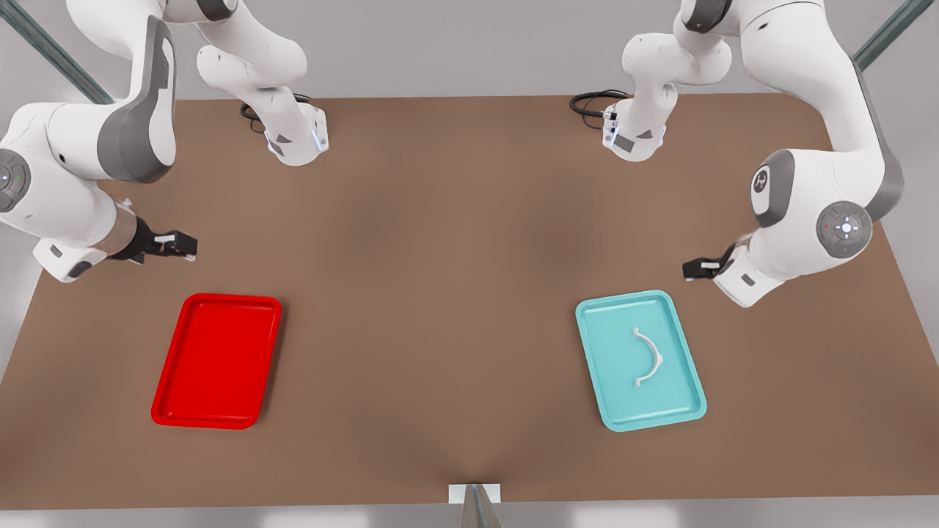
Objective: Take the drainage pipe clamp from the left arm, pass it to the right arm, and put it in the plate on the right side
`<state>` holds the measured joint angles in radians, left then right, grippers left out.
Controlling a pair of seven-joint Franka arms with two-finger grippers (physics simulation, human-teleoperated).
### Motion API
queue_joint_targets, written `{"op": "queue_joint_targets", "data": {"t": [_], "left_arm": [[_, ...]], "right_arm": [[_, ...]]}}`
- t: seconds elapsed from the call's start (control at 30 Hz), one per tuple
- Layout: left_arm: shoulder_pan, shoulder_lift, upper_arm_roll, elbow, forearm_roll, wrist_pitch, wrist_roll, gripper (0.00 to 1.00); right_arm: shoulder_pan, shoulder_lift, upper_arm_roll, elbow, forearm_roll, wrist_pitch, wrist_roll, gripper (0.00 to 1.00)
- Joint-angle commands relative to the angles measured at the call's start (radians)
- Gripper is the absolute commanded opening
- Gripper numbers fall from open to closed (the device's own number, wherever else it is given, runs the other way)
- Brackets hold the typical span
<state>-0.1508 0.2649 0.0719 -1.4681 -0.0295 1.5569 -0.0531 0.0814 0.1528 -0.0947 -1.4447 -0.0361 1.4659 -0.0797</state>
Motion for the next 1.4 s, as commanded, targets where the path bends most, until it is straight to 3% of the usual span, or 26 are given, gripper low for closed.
{"op": "queue_joint_targets", "data": {"t": [0.0, 0.1, 0.23, 0.33, 0.47, 0.87, 0.97, 1.03, 1.27, 1.3, 1.37], "left_arm": [[0.0, -0.001, 0.0, -0.001, -0.003, 0.061, -0.011, 1.0], [0.0, 0.095, 0.0, -0.003, -0.063, 0.196, 0.007, 1.0], [0.036, 0.359, 0.0, -0.003, -0.067, 0.538, 0.407, 1.0], [0.056, 0.482, -0.012, -0.004, -0.076, 0.656, 0.541, 1.0], [0.051, 0.539, -0.044, -0.006, -0.073, 0.775, 0.593, 1.0], [0.046, 0.562, -0.044, -0.015, -0.035, 0.793, 0.74, 1.0], [0.048, 0.573, -0.044, -0.015, -0.04, 0.795, 0.74, 0.68], [0.048, 0.571, -0.05, -0.015, -0.063, 0.795, 0.734, 0.64], [0.048, 0.58, -0.058, -0.015, -0.063, 0.798, 0.714, 0.63], [0.048, 0.588, -0.058, -0.015, -0.059, 0.799, 0.714, 0.57], [0.048, 0.591, -0.058, -0.015, -0.052, 0.804, 0.722, 0.54]], "right_arm": [[0.0, -0.001, 0.0, 0.0, 0.01, 0.04, -0.025, 1.0], [0.006, 0.002, 0.001, -0.002, 0.005, 0.039, -0.029, 1.0], [0.029, 0.004, 0.0, -0.003, 0.005, 0.036, -0.025, 1.0], [0.035, 0.004, 0.001, -0.003, 0.009, 0.04, -0.025, 1.0], [0.064, 0.004, 0.0, -0.003, -0.005, 0.053, -0.025, 1.0], [0.064, 0.007, -0.002, -0.023, -0.011, 0.039, -0.028, 1.0], [0.064, 0.007, 0.0, -0.025, -0.011, 0.039, -0.028, 1.0], [0.064, 0.008, -0.002, -0.029, -0.011, 0.039, -0.028, 1.0], [0.064, 0.008, 0.0, -0.032, -0.013, 0.037, -0.028, 1.0], [0.064, 0.008, 0.0, -0.037, -0.013, 0.037, -0.028, 1.0], [0.064, 0.008, 0.0, -0.039, -0.013, 0.036, -0.029, 1.0]]}}
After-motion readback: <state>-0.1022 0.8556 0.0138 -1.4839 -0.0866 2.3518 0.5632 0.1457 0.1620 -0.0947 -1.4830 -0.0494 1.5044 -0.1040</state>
